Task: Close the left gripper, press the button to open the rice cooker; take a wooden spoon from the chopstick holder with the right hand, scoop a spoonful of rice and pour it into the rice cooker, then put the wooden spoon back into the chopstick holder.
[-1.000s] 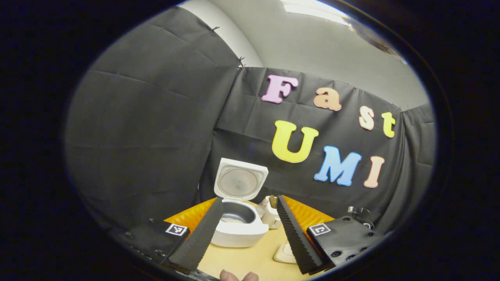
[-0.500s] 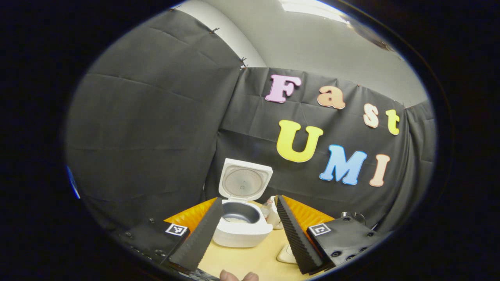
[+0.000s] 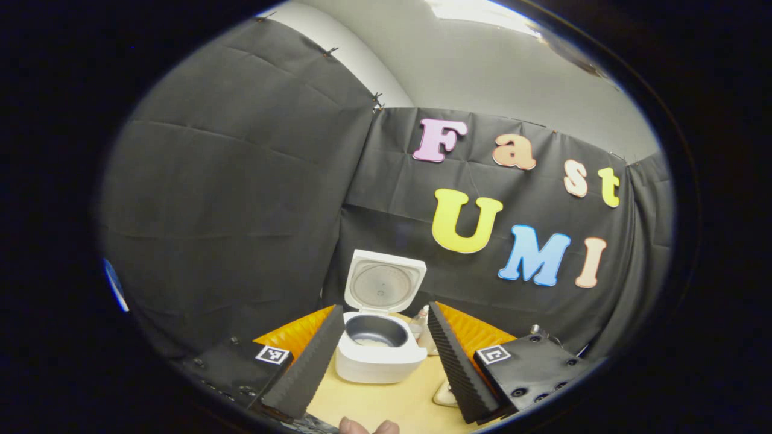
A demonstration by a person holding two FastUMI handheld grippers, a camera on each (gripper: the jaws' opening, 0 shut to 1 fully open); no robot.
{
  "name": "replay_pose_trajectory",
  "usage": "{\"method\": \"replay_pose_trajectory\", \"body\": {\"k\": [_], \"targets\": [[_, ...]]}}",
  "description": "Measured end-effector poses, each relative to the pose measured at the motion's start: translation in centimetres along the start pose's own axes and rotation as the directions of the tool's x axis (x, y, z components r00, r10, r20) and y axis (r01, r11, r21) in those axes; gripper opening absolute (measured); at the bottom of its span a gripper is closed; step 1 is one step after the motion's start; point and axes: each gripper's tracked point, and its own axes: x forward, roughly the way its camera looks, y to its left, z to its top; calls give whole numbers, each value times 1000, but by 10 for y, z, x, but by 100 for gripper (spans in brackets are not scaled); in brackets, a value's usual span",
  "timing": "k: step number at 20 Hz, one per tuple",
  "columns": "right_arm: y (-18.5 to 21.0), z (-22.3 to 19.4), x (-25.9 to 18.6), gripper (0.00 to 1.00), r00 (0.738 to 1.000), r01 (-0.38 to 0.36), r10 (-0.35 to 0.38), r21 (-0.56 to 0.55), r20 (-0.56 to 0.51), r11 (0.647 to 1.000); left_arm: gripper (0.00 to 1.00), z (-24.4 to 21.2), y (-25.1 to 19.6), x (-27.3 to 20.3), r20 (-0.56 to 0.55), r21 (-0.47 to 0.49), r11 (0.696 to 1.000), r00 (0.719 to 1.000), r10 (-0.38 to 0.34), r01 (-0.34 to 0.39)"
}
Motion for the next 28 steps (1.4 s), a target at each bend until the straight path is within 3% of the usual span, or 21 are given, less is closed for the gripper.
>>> {"method": "replay_pose_trajectory", "body": {"k": [5, 8, 16, 23, 28], "targets": [[-15, 21, -7, 18, 996, -59, 43, 236, 73, 970, 93, 10, -7, 0, 12, 25, 1000, 1000, -13, 12], [-31, 35, -12, 18, 989, -117, 75, 369, 126, 922, 93, 13, -5, -1, 9, 43, 999, 1000, -6, 5], [-37, 69, -53, 18, 965, -214, 112, 463, 238, 860, 93, 22, -5, -1, 7, 28, 1000, 1000, 0, 0], [27, 94, -75, 18, 927, -355, 230, 498, 296, 791, 93, 31, -2, -7, 34, 37, 999, 999, 12, -13], [111, 116, -57, 18, 897, -430, 327, 423, 296, 797, 93, 32, 12, -13, 42, 24, 999, 998, 37, -38]]}}
